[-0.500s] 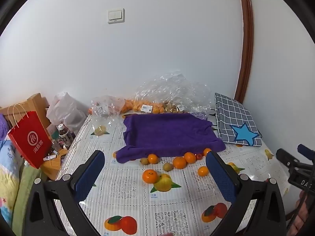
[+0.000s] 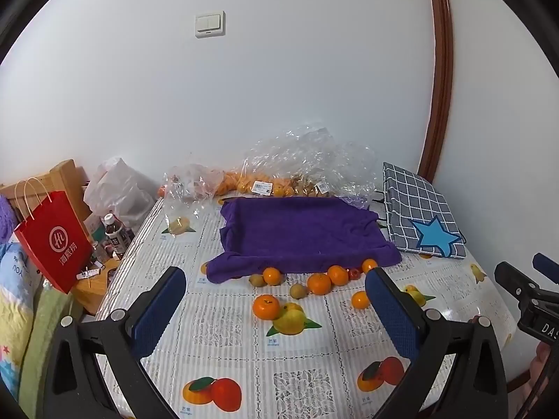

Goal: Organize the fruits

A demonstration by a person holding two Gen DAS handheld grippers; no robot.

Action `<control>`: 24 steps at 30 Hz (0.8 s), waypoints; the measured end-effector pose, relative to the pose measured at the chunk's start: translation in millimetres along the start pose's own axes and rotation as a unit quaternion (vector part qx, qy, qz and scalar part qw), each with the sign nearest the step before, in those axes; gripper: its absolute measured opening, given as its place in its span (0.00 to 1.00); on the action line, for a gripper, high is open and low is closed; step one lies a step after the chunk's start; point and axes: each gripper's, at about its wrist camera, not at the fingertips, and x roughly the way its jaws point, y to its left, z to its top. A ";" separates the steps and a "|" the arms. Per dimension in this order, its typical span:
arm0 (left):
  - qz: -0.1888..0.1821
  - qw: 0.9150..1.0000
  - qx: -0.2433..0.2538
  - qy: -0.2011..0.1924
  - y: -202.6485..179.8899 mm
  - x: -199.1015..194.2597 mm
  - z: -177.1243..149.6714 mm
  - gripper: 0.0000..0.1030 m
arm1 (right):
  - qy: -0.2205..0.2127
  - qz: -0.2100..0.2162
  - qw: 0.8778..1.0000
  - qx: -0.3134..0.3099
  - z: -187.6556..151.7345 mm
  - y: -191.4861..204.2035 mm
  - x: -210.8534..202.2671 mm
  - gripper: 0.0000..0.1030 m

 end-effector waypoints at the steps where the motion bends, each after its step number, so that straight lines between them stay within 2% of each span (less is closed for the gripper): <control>1: 0.000 1.000 0.001 0.001 -0.3 -0.2 -0.4 1.00 | 0.000 0.002 1.000 0.000 0.0 -0.1 -0.3 1.00; 24: 0.000 1.000 -0.003 0.000 2.5 -3.5 -2.3 1.00 | -0.011 0.006 1.000 0.004 -3.0 -0.2 -8.6 1.00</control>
